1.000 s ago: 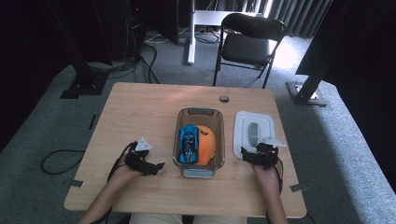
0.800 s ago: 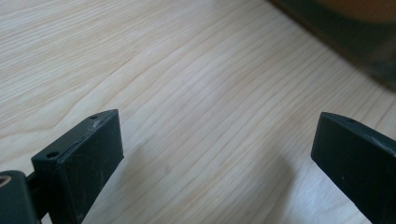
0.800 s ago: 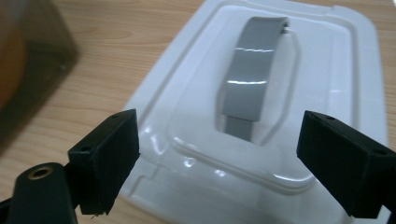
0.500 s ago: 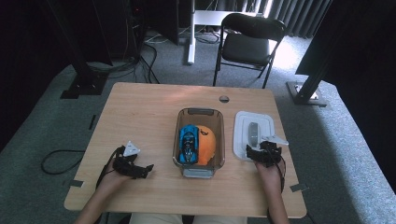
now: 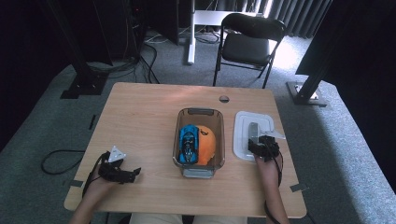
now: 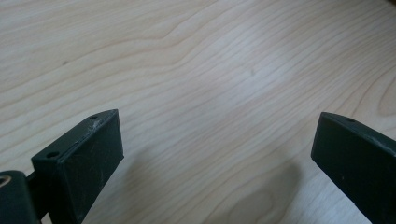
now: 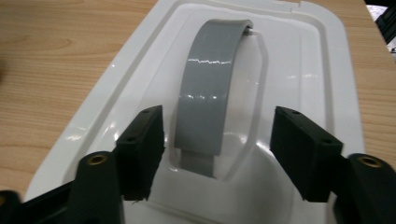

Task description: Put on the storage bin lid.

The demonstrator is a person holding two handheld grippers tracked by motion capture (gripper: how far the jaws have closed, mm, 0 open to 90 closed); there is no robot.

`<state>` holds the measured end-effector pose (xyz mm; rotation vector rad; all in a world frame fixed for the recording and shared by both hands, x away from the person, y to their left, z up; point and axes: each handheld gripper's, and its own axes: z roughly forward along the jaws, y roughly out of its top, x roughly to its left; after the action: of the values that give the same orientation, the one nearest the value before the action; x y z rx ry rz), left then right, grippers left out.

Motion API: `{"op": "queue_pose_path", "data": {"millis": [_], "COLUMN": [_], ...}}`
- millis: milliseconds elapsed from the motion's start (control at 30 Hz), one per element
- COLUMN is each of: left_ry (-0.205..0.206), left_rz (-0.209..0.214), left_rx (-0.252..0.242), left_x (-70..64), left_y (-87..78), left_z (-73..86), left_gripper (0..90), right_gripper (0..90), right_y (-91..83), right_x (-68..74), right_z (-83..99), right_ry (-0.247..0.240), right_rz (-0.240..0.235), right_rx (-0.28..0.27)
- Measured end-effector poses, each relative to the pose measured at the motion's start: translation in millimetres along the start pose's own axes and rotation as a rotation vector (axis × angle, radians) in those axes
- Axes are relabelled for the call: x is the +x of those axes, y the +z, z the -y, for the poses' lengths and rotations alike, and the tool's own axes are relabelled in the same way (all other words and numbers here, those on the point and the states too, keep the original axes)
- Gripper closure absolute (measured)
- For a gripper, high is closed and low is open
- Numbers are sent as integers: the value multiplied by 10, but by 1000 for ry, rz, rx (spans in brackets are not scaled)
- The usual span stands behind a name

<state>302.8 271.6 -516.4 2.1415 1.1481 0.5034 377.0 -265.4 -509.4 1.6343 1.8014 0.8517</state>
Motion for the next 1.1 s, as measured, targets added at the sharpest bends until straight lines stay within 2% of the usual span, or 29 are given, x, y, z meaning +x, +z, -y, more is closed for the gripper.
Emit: {"op": "queue_pose_path", "data": {"millis": [33,67,267,433,500,567,700,833,1100], "left_ry": [0,-2,-16,-34,-39,-46,-42,-52,-50], "left_rz": [0,-5,-11,-10,-23,-27,-31,-33,-33], "left_rx": [0,1,0,-2,-7,5,15,15,15], "left_x": [0,11,40,67,85,98,93,102,106], "left_y": [0,-11,-20,-31,-46,-43,-34,-29,-25], "left_z": [0,25,89,129,142,147,141,139,134], "left_gripper": [28,29,29,29,29,29,29,29,29], "right_gripper": [356,419,531,572,589,639,652,672,676], "right_y": [0,22,72,104,107,106,108,77,-68], "right_x": [0,7,20,28,25,40,48,27,24], "right_z": [0,-8,-22,-12,-9,-14,-18,-3,-18], "right_ry": [0,1,9,0,2,-14,-20,13,40], "right_rz": [0,-5,-14,-16,-25,-28,-29,-36,-29], "right_rx": [0,1,5,5,1,2,2,-14,-25]}}
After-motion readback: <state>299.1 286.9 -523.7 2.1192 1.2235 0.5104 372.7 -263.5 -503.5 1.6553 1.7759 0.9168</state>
